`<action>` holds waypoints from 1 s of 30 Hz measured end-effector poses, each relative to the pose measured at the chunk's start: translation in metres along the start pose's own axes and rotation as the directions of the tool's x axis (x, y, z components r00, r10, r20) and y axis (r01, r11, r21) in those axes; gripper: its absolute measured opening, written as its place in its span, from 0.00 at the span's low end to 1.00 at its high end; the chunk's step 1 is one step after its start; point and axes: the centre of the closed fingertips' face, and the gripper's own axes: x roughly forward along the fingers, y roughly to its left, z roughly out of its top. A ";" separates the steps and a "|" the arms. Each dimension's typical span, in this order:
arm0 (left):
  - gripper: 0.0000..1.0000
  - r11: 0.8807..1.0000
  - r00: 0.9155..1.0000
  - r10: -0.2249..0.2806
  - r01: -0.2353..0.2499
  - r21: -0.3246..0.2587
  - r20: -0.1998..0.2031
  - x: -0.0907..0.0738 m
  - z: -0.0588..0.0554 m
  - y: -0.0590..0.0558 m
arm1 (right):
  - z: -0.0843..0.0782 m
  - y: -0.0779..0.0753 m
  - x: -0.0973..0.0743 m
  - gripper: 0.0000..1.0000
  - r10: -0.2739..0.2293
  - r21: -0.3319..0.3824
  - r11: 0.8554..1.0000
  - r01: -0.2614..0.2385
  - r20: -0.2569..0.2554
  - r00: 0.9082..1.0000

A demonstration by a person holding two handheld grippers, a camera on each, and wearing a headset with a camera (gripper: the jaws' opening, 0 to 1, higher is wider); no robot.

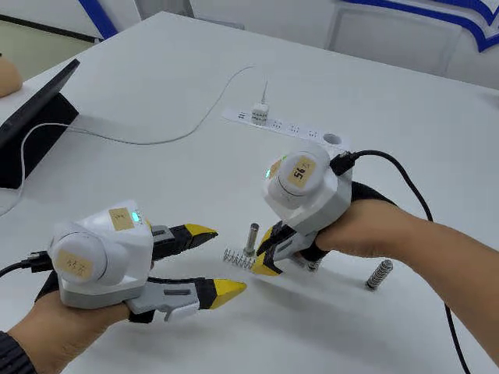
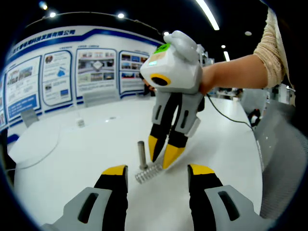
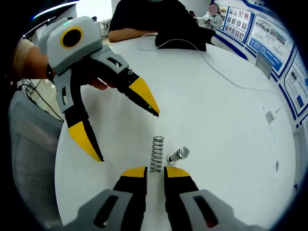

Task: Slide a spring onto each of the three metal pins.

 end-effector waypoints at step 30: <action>0.44 0.998 0.998 -0.048 0.048 0.028 -0.029 0.005 -0.009 -0.018 | 0.006 0.029 -0.035 0.11 0.045 -0.113 0.992 -0.052 -0.058 0.997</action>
